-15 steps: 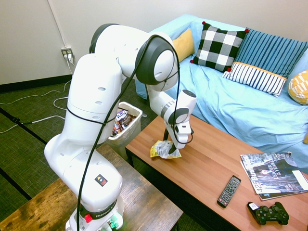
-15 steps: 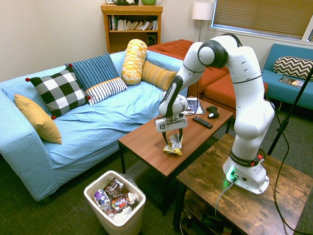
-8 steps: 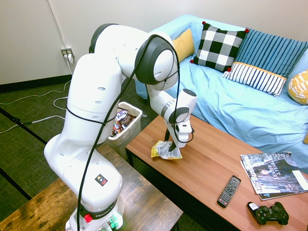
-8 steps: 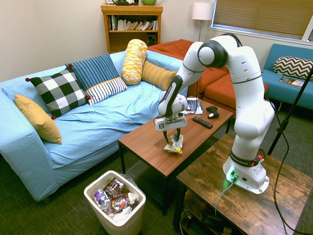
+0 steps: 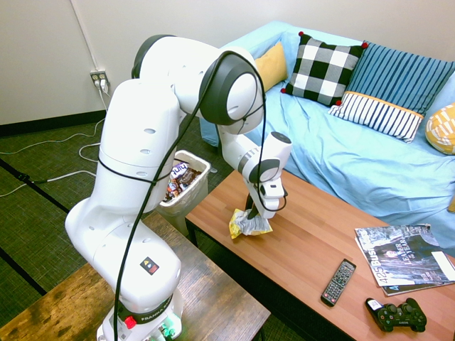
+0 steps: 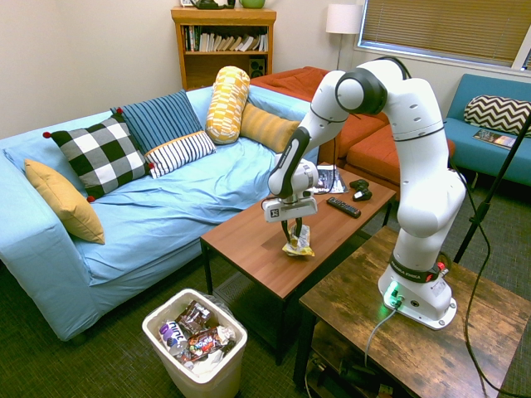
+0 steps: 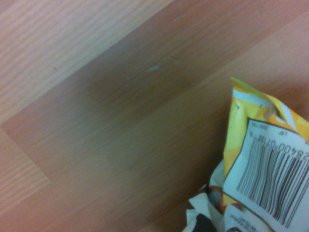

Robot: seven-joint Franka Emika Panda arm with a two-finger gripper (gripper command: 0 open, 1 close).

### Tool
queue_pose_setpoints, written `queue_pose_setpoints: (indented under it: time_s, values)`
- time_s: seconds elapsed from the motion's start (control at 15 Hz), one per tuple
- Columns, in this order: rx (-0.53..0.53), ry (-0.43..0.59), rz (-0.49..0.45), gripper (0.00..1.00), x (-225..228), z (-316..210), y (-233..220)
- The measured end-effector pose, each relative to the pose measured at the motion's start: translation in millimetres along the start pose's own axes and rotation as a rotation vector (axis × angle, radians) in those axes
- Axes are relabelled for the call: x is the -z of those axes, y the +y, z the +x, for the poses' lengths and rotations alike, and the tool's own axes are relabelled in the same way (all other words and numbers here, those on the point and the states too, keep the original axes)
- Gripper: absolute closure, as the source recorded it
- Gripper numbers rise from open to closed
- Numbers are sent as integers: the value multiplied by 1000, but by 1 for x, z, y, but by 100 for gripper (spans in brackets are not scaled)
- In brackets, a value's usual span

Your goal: Throw the chip bag in the trash bin

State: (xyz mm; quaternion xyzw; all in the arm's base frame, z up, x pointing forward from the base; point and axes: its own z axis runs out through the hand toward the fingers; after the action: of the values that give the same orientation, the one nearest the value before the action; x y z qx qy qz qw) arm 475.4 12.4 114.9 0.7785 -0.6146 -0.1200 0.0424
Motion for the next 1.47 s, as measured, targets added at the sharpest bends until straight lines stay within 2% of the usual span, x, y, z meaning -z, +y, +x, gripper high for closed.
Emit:
queue_pose_setpoints:
  time_s: [0.33, 0.6, 0.8, 1.07, 1.27, 1.47]
  values:
    - [40, 30, 88, 100, 32, -11, 12]
    - [195, 131, 197, 100, 98, -66, 31]
    - [337, 249, 253, 100, 133, -151, 37]
    - [493, 341, 291, 100, 157, -277, 33]
    - [616, 352, 286, 100, 143, -360, 19]
    - [739, 349, 266, 100, 104, -437, 6]
